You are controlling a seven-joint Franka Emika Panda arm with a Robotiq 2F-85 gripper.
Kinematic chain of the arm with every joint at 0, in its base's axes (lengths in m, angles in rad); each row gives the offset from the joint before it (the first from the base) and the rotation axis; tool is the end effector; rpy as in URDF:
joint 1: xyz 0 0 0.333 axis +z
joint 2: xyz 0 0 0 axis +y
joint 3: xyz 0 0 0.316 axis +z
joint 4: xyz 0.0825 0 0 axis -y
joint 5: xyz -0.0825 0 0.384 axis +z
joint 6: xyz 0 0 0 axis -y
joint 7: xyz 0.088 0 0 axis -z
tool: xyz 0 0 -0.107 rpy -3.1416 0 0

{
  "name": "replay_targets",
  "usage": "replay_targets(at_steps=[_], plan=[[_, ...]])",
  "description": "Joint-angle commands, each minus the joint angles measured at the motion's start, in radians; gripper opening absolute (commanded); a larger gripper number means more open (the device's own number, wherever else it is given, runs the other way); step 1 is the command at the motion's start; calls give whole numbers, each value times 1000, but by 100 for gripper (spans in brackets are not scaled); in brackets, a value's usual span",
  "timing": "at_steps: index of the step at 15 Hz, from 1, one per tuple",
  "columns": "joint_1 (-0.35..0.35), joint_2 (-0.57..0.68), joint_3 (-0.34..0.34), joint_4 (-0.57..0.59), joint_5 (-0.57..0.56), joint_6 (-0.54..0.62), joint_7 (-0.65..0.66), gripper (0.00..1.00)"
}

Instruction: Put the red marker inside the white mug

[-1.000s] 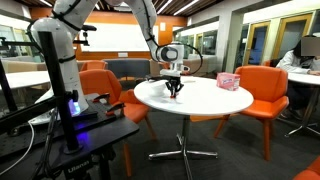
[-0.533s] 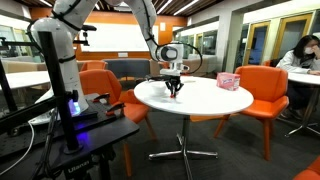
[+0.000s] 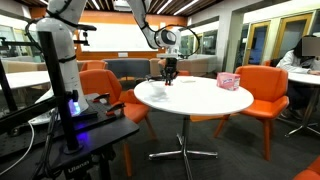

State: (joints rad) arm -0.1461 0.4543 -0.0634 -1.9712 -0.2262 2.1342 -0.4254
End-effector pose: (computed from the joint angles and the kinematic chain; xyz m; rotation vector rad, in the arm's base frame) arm 0.5670 -0.1300 0.2190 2.9480 0.5480 -0.5131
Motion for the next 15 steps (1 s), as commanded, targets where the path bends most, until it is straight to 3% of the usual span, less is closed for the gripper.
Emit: replay_targets(at_steps=[1,6,15], plan=[[38,-56,12,6,-63,-168,-17,5],[83,-38,63,30,-104,-272,-64,5],[118,121,117,148,-99,-225,-79,5]])
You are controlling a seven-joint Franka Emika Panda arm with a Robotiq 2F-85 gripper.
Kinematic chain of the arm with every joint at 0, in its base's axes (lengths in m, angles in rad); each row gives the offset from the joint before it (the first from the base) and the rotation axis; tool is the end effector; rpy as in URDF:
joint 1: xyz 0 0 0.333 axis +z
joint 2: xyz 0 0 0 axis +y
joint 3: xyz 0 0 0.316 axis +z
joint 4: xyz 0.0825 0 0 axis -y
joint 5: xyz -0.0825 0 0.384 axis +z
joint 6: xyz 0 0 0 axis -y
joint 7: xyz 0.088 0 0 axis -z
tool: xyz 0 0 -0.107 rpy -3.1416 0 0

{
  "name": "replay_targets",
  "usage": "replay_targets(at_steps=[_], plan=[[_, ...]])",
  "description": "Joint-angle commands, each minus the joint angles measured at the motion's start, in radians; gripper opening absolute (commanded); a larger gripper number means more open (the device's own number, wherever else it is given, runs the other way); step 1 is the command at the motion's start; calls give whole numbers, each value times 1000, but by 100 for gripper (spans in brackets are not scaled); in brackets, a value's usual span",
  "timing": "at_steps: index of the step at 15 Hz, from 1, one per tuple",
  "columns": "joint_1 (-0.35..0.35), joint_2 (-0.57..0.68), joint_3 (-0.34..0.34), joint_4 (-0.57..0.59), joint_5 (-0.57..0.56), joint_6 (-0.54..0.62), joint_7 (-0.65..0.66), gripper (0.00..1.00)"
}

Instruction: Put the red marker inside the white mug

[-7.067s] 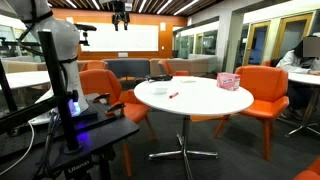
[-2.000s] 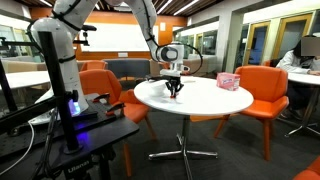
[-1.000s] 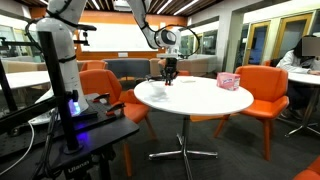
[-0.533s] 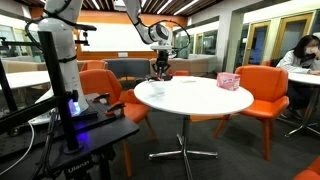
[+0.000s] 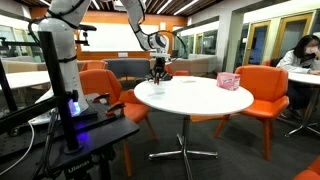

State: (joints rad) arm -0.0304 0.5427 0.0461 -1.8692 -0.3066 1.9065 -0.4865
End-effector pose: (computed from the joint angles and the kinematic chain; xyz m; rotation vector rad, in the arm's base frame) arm 0.5792 -0.0132 0.1956 2.7569 0.9721 -0.8086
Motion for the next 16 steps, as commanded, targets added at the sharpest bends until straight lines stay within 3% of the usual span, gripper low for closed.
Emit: replay_targets(at_steps=[1,2,3,5,8,11,16], plan=[[3,41,9,55,-19,12,-22,5],[7,49,8,63,-23,13,-17,5],[8,55,8,71,-22,11,-15,43],[7,59,6,77,-24,12,-15,51],[-4,29,8,52,-14,52,-4,74],[-19,-44,15,-20,-4,170,-5,98],[-43,-224,25,-181,47,338,-34,100]])
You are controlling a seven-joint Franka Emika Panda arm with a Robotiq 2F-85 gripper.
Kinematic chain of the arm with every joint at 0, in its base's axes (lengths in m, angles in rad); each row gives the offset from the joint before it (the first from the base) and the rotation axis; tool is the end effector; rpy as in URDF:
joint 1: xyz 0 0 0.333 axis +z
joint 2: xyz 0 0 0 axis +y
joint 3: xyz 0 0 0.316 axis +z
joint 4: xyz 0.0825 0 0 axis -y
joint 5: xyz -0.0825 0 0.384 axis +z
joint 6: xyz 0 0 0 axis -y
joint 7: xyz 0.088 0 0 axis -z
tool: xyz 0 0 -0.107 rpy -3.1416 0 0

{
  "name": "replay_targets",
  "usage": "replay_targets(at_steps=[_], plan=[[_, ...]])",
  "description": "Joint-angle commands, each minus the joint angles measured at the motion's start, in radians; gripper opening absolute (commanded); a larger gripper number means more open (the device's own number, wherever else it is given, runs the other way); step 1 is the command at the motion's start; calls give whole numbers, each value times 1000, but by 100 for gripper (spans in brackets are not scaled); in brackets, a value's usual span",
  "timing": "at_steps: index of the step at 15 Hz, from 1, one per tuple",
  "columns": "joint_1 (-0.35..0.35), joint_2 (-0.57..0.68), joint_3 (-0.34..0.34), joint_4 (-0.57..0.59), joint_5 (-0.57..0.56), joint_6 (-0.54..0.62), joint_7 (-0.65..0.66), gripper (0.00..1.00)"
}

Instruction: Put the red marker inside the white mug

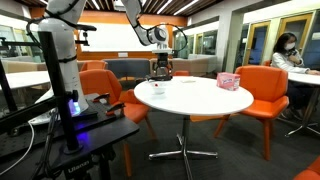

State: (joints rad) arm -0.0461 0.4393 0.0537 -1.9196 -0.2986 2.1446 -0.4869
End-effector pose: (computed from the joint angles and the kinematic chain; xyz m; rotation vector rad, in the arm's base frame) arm 0.6030 -0.0089 0.2479 2.7943 0.9907 -0.3789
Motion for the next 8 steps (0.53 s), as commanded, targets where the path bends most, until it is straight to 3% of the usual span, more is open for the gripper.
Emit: replay_targets(at_steps=[1,8], plan=[[-31,-161,19,-165,59,122,-43,100],[-26,-332,-1,-321,197,218,-162,100]])
